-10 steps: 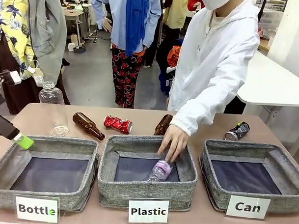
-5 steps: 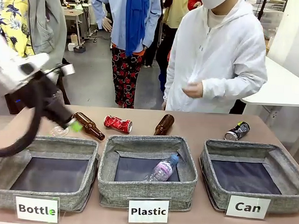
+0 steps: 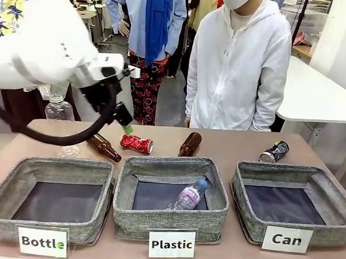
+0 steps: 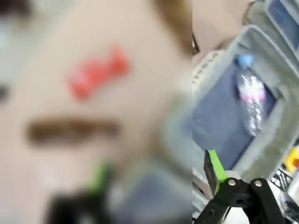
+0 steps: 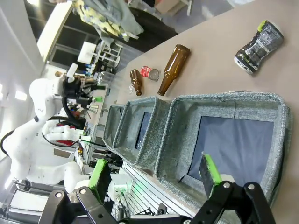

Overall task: Sort the can waste into the basket.
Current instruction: Pick up the can waste from the table and place it in the right Fabric basket.

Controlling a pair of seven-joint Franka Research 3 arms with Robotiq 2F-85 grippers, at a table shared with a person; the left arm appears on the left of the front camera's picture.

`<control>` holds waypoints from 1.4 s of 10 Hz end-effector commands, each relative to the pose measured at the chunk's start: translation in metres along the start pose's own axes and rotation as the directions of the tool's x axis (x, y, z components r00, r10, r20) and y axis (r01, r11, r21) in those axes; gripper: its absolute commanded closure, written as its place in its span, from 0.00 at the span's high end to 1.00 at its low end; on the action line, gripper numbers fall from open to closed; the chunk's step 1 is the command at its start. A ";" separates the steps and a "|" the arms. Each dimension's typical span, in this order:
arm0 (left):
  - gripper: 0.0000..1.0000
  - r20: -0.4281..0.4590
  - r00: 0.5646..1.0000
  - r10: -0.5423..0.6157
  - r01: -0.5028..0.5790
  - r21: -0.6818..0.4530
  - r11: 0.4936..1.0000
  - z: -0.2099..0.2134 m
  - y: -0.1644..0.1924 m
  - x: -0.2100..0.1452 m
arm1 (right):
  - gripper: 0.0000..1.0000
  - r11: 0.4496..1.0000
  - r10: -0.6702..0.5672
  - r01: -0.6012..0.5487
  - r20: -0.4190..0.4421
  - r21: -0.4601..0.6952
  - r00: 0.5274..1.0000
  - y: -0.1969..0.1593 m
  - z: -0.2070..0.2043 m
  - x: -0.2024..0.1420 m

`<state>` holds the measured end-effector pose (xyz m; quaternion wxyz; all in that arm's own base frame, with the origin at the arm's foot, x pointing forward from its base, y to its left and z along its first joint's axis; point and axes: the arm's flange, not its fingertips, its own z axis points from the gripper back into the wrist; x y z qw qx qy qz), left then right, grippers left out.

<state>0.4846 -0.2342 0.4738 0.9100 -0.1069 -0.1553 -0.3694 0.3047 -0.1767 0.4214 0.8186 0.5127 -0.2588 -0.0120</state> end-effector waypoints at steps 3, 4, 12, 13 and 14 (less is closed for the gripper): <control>1.00 -0.037 0.997 0.073 -0.069 0.084 0.994 -0.031 0.015 0.059 | 1.00 0.999 0.028 -0.028 0.021 0.021 0.999 -0.001 0.000 0.002; 1.00 -0.118 0.954 0.276 -0.275 0.024 0.961 -0.021 0.026 0.053 | 1.00 0.999 0.028 -0.028 0.021 0.021 0.999 -0.001 0.000 0.002; 1.00 -0.010 0.797 -0.603 0.603 0.020 0.797 -0.045 0.051 0.090 | 1.00 0.999 0.028 -0.028 0.021 0.021 0.999 -0.001 0.000 0.002; 1.00 0.055 0.667 -0.743 0.744 -0.009 0.668 -0.049 0.056 0.093 | 1.00 0.999 0.028 -0.028 0.021 0.021 0.999 -0.001 0.000 0.002; 1.00 0.108 0.570 -0.814 0.821 -0.044 0.569 -0.053 0.060 0.091 | 1.00 0.999 0.028 -0.028 0.021 0.021 0.999 -0.001 0.000 0.002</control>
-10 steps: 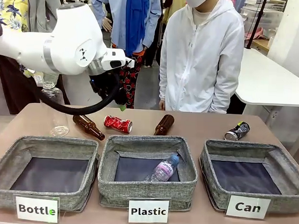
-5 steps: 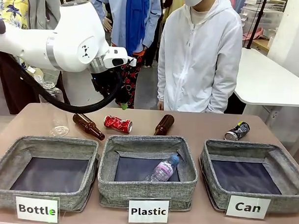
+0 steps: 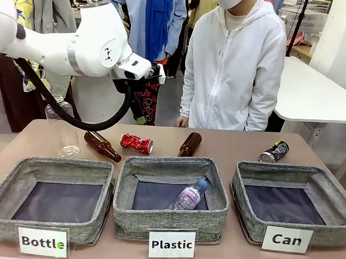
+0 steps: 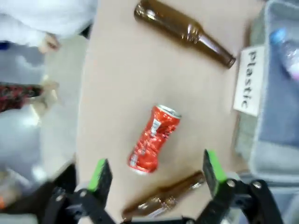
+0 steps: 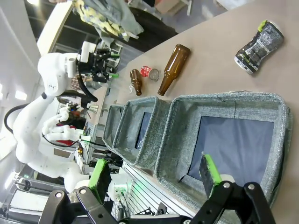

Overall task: Sort the can waste into the basket.
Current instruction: Pick up the can waste from the table and place it in the right Fabric basket.

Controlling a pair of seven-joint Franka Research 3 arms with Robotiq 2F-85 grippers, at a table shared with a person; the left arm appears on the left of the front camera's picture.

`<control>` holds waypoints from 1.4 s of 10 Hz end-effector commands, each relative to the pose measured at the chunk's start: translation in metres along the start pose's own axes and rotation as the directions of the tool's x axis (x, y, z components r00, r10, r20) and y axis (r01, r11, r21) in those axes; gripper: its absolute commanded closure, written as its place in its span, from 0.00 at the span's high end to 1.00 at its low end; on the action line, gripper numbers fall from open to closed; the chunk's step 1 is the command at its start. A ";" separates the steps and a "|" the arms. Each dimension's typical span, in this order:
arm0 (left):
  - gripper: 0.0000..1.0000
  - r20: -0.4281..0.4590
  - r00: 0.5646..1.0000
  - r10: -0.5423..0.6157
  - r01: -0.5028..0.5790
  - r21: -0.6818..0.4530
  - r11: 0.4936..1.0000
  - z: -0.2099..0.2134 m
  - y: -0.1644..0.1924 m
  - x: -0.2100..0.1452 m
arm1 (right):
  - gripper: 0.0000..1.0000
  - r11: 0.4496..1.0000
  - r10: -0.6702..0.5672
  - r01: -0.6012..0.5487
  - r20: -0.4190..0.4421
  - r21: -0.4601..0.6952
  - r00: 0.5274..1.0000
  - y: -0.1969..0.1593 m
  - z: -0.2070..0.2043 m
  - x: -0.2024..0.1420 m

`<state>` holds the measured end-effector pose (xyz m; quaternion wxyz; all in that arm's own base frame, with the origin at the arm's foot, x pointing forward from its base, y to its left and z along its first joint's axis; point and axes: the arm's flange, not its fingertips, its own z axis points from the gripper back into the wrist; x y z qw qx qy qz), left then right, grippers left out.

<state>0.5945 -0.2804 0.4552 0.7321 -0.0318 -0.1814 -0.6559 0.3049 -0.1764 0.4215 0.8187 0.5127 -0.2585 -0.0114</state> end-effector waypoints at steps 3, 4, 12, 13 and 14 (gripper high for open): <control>1.00 0.203 0.849 -0.488 0.519 -0.149 0.842 -0.004 0.027 -0.025 | 1.00 0.999 0.027 -0.027 0.022 0.021 0.999 -0.001 0.000 0.002; 1.00 0.076 0.953 -0.293 0.297 -0.045 0.954 -0.009 0.007 -0.004 | 1.00 0.999 0.027 -0.027 0.022 0.021 0.999 -0.001 0.000 0.002; 1.00 0.437 0.827 -0.353 0.291 0.204 0.935 0.189 -0.161 -0.182 | 1.00 0.999 0.027 -0.027 0.022 0.021 0.999 -0.001 0.000 0.002; 1.00 0.441 0.861 -0.252 0.178 0.204 0.963 0.214 -0.180 -0.213 | 1.00 0.999 0.027 -0.027 0.022 0.021 0.999 -0.001 0.000 0.002; 1.00 0.481 0.851 -0.210 0.130 0.195 0.972 0.238 -0.192 -0.248 | 1.00 0.999 0.027 -0.027 0.022 0.021 0.999 -0.001 0.000 0.002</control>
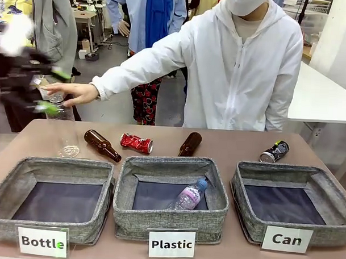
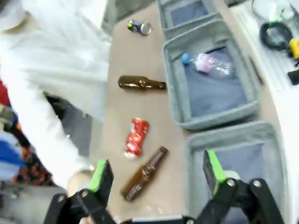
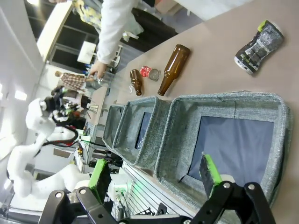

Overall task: Sort the can waste into the basket.
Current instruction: Pick up the can waste from the table and place it in the right Fabric basket.

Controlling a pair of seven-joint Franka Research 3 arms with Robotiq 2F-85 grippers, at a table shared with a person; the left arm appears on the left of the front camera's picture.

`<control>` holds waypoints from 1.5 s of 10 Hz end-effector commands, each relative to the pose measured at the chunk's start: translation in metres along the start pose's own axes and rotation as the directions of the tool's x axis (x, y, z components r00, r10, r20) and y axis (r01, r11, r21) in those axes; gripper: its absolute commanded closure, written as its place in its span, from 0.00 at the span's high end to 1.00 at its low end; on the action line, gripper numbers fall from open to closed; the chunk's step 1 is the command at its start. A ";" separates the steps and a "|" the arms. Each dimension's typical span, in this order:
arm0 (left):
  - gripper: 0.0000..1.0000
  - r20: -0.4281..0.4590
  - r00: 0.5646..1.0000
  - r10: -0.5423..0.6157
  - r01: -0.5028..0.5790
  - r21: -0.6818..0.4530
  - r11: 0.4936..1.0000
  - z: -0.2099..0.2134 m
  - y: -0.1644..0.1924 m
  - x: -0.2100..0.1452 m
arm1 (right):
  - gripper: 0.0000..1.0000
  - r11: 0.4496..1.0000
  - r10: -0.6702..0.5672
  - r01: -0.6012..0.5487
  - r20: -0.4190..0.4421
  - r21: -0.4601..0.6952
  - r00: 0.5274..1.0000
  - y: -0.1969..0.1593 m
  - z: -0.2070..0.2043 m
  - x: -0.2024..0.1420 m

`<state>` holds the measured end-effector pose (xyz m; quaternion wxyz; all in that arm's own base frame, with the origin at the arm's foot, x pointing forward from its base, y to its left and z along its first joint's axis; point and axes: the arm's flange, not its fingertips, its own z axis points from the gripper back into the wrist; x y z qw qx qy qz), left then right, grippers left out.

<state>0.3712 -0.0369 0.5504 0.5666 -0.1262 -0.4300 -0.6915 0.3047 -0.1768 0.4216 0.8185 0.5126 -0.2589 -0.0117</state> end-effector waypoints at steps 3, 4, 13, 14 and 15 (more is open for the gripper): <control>1.00 0.228 0.957 0.180 -0.197 0.052 0.979 0.137 -0.067 -0.079 | 1.00 0.999 0.027 -0.027 0.021 0.021 0.999 -0.001 -0.001 0.002; 1.00 0.264 0.918 0.296 -0.329 0.088 0.940 0.148 -0.067 -0.108 | 1.00 0.999 0.027 -0.027 0.021 0.021 0.999 -0.001 -0.001 0.002; 1.00 0.242 0.888 0.391 -0.417 0.068 0.906 0.116 -0.020 -0.131 | 1.00 0.999 0.027 -0.027 0.021 0.021 0.999 -0.001 -0.001 0.002; 1.00 0.173 0.907 0.383 -0.391 0.013 0.920 0.091 0.014 -0.117 | 1.00 0.999 0.027 -0.027 0.021 0.021 0.999 -0.001 -0.001 0.002; 1.00 0.083 0.921 0.380 -0.378 -0.043 0.925 0.057 0.057 -0.098 | 1.00 0.999 0.027 -0.027 0.021 0.021 0.999 -0.001 -0.001 0.002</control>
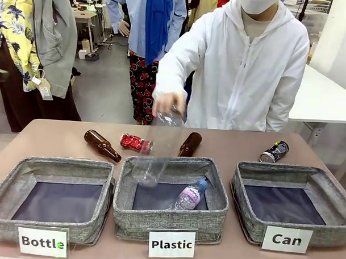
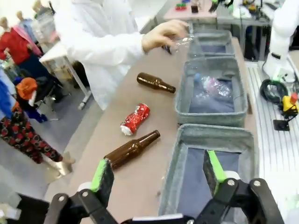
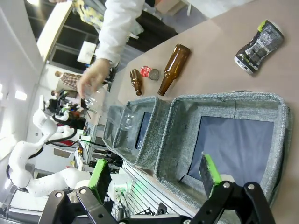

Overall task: Sort the can waste into the basket.
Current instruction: Pick up the can waste from the table and place it in the right Fabric basket.

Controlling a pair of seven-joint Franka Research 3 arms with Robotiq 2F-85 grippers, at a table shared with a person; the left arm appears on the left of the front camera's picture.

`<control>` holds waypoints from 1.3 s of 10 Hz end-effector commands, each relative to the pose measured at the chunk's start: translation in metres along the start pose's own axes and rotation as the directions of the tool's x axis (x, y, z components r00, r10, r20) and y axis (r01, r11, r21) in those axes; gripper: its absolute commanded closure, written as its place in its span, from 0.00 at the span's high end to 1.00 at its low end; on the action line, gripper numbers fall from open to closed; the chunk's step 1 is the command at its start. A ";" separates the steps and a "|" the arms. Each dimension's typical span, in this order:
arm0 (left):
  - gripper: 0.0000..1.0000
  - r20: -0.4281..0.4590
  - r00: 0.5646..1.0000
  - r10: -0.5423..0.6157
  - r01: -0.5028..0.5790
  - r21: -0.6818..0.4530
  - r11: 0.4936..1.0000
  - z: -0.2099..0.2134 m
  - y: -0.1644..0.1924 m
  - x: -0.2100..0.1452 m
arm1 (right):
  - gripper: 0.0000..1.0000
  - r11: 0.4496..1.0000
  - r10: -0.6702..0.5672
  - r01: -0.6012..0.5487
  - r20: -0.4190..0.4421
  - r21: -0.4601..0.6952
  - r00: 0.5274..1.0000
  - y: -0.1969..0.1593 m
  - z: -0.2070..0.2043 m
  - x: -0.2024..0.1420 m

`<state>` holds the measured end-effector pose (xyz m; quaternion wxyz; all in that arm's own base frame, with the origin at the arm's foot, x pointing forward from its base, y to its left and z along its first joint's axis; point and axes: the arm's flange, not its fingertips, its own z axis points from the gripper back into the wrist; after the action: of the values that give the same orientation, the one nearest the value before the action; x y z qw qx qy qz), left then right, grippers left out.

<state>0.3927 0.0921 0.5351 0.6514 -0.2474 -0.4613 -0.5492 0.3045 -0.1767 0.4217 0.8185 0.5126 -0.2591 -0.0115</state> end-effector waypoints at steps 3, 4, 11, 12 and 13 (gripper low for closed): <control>1.00 -0.224 0.969 -0.108 0.054 -0.233 0.971 -0.138 0.095 0.073 | 1.00 0.999 0.026 -0.027 0.021 0.021 0.999 -0.001 -0.001 0.002; 1.00 -0.284 0.950 -0.130 0.048 -0.277 0.960 -0.173 0.106 0.084 | 1.00 0.999 0.026 -0.027 0.021 0.021 0.999 -0.001 -0.001 0.002; 1.00 -0.414 0.895 -0.168 0.068 -0.246 0.967 -0.227 0.107 0.068 | 1.00 0.999 0.026 -0.027 0.021 0.021 0.999 -0.001 -0.001 0.002; 1.00 -0.457 0.865 -0.207 0.087 -0.271 0.959 -0.259 0.115 0.067 | 1.00 0.999 0.026 -0.027 0.021 0.021 0.999 -0.001 -0.001 0.002; 1.00 -0.452 0.844 -0.287 0.127 -0.350 0.928 -0.287 0.118 0.066 | 1.00 0.999 0.026 -0.027 0.021 0.021 0.999 -0.001 -0.001 0.002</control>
<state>0.5727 -0.1397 0.4863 0.6425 -0.1578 -0.2449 -0.7087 0.3046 -0.1766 0.4217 0.8187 0.5124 -0.2589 -0.0113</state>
